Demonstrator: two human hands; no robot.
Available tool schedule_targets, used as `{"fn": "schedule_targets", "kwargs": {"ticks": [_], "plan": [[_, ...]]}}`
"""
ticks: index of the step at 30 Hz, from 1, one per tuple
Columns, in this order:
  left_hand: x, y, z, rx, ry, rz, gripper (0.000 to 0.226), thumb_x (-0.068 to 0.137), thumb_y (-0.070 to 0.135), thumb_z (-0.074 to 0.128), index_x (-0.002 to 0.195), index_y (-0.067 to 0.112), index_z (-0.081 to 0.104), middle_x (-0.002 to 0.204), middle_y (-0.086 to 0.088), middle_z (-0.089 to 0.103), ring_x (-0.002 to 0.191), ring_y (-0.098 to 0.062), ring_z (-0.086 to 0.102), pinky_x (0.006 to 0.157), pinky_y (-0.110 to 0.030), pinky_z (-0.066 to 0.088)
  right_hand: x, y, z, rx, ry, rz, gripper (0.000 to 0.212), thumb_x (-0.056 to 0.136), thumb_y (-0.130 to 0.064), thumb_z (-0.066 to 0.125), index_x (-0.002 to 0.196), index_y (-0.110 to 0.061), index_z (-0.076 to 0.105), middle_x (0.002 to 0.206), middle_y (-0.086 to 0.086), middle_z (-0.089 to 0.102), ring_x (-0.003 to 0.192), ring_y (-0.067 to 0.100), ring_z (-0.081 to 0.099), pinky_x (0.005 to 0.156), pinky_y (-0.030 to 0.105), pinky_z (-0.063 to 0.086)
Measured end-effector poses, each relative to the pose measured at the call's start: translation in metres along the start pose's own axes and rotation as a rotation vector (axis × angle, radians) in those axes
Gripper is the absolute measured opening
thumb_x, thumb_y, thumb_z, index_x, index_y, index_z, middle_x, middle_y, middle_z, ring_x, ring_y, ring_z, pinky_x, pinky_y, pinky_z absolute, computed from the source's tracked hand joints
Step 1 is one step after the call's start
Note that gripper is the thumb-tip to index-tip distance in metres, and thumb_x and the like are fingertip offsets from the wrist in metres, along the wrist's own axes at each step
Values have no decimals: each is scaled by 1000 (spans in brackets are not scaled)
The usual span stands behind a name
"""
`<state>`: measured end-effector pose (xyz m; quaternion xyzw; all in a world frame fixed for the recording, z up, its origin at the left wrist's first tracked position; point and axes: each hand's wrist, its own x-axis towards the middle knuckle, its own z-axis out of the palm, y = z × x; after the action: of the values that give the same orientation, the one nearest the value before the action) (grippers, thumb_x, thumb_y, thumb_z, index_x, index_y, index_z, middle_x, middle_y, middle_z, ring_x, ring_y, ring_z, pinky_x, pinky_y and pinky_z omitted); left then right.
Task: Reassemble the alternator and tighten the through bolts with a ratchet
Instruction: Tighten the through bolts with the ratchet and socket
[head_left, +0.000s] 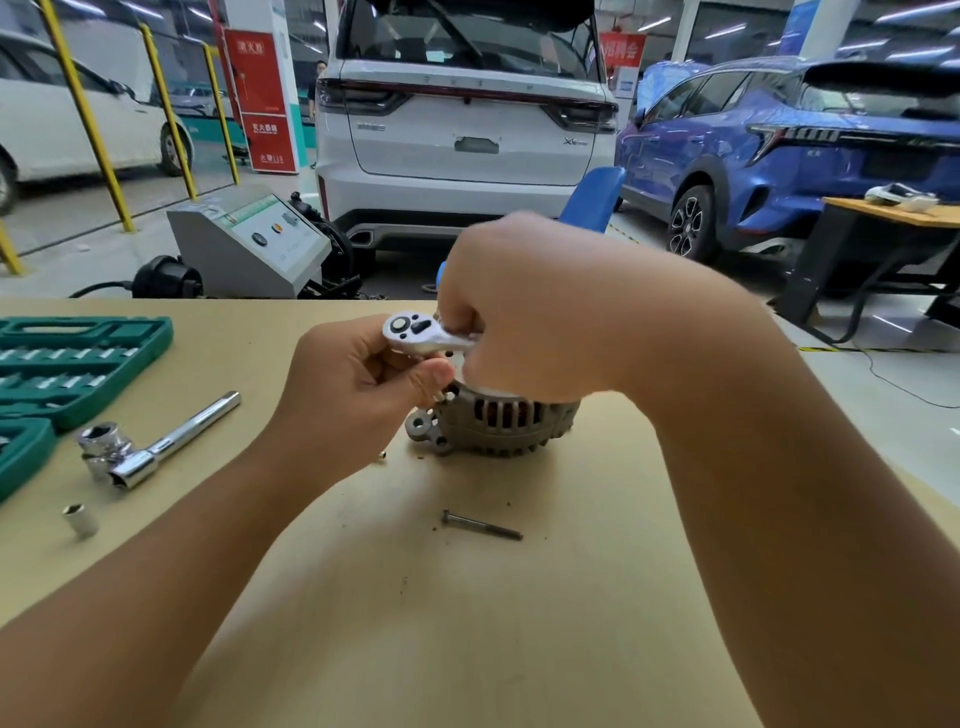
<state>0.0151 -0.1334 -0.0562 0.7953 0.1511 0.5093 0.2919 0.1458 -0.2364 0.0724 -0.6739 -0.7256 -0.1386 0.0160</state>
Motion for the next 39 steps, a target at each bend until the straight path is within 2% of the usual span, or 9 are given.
{"fn": "schedule_targets", "kwargs": {"ticks": [4, 10, 14, 18, 22, 25, 28, 34, 39], "plan": [[-1, -4, -1, -9, -31, -27, 5, 85, 30, 76, 89, 32, 73, 76, 12, 74, 66, -11, 71, 63, -17, 54, 0, 15, 2, 9, 177, 116, 34, 77, -9, 59, 100, -33, 68, 79, -10, 45, 62, 15, 47, 52, 27, 25], [-1, -2, 0, 2, -47, 8, 10, 91, 26, 76, 97, 33, 73, 77, 18, 73, 67, -7, 69, 65, -15, 52, 12, 10, 7, 4, -117, -33, 10, 85, -26, 64, 95, -27, 61, 77, -9, 49, 67, 14, 51, 66, 31, 48], [2, -1, 2, 13, -56, -2, 13, 90, 27, 73, 98, 36, 72, 77, 15, 74, 67, -12, 71, 62, -17, 53, 1, 15, 0, 59, -88, -36, 6, 91, -24, 66, 89, -23, 72, 72, -7, 57, 61, 9, 54, 49, 23, 38], [2, -2, 4, 25, -36, 0, 12, 90, 29, 73, 102, 32, 74, 78, 11, 75, 67, -13, 72, 61, -15, 53, -5, 19, -5, 161, -104, -19, 16, 91, -27, 69, 104, -21, 76, 72, -5, 65, 52, 13, 66, 45, 26, 55], [1, -1, -1, 18, -66, -16, 14, 87, 29, 80, 99, 34, 75, 83, 12, 77, 73, -12, 74, 68, -19, 58, -4, 23, -3, 163, -81, -28, 22, 92, -33, 71, 114, -32, 73, 76, -17, 49, 67, 4, 49, 52, 21, 33], [1, -4, -6, 244, -99, 46, 19, 81, 23, 88, 92, 29, 73, 79, 12, 71, 69, -8, 64, 62, -11, 45, -1, 29, 0, 201, -90, 17, 25, 94, -32, 69, 118, -27, 73, 79, -11, 59, 67, 6, 52, 54, 21, 36], [0, -5, -4, 290, -105, 6, 23, 76, 11, 91, 86, 19, 72, 82, 4, 66, 64, -12, 52, 61, -14, 40, 1, 29, 2, 210, -93, 35, 21, 96, -30, 67, 110, -18, 77, 81, 3, 68, 65, 13, 57, 54, 23, 43], [-2, -3, 3, 389, -81, 34, 28, 69, 6, 95, 82, 5, 70, 69, 20, 47, 61, -3, 46, 59, -9, 38, 1, 24, -1, 221, -108, 5, 11, 94, -31, 70, 87, -25, 74, 64, -8, 58, 58, 7, 53, 49, 19, 35], [-5, -3, 7, 393, -48, 111, 27, 76, 15, 92, 91, 4, 73, 72, 21, 48, 63, 1, 48, 61, -9, 37, -1, 19, -3, 212, -124, -17, 5, 94, -28, 71, 96, -29, 75, 68, -12, 51, 60, 8, 47, 41, 10, 33]]}}
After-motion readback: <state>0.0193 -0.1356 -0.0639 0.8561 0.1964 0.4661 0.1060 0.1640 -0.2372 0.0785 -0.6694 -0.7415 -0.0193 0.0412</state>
